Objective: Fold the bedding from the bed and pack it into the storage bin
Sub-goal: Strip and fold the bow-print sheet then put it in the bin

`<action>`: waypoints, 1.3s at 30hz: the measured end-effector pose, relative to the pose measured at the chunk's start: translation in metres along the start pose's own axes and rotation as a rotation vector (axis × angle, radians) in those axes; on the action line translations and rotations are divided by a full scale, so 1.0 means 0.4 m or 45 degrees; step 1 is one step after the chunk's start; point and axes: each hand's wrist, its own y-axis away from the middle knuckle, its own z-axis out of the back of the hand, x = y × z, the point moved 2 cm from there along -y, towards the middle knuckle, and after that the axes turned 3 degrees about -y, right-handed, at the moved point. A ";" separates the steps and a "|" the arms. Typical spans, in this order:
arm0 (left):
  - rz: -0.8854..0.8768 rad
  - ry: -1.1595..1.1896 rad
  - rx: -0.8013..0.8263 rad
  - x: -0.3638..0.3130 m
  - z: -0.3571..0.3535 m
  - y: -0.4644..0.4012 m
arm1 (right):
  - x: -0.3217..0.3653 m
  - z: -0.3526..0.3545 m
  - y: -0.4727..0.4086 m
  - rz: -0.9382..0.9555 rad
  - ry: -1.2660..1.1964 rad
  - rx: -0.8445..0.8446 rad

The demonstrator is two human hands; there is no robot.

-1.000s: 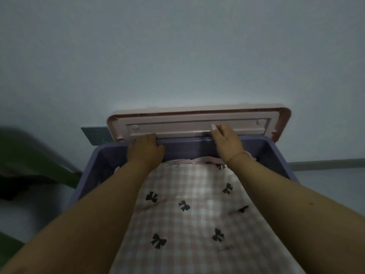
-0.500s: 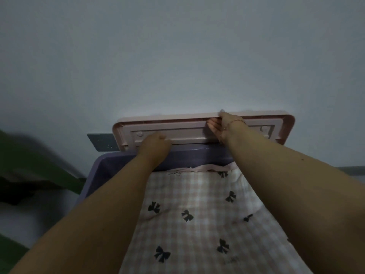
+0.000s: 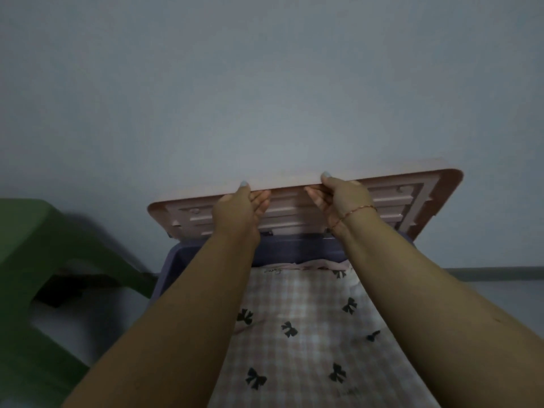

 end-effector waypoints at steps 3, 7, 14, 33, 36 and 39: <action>-0.103 0.018 0.033 -0.065 -0.027 0.045 | 0.052 -0.045 0.042 0.032 -0.016 0.064; -0.266 0.030 0.097 -0.190 -0.077 0.097 | 0.134 -0.138 0.104 0.096 -0.061 0.175; -0.324 -0.029 0.069 -0.203 0.005 0.252 | 0.124 -0.114 0.274 0.086 -0.062 0.164; 0.040 -0.043 0.046 -0.109 0.157 0.465 | 0.044 0.040 0.492 -0.058 0.038 -0.080; 0.121 -0.095 0.018 -0.107 0.168 0.473 | 0.044 0.033 0.527 -0.110 0.012 -0.145; 0.138 -0.100 -0.030 -0.082 0.178 0.490 | 0.039 0.051 0.551 -0.117 -0.011 -0.158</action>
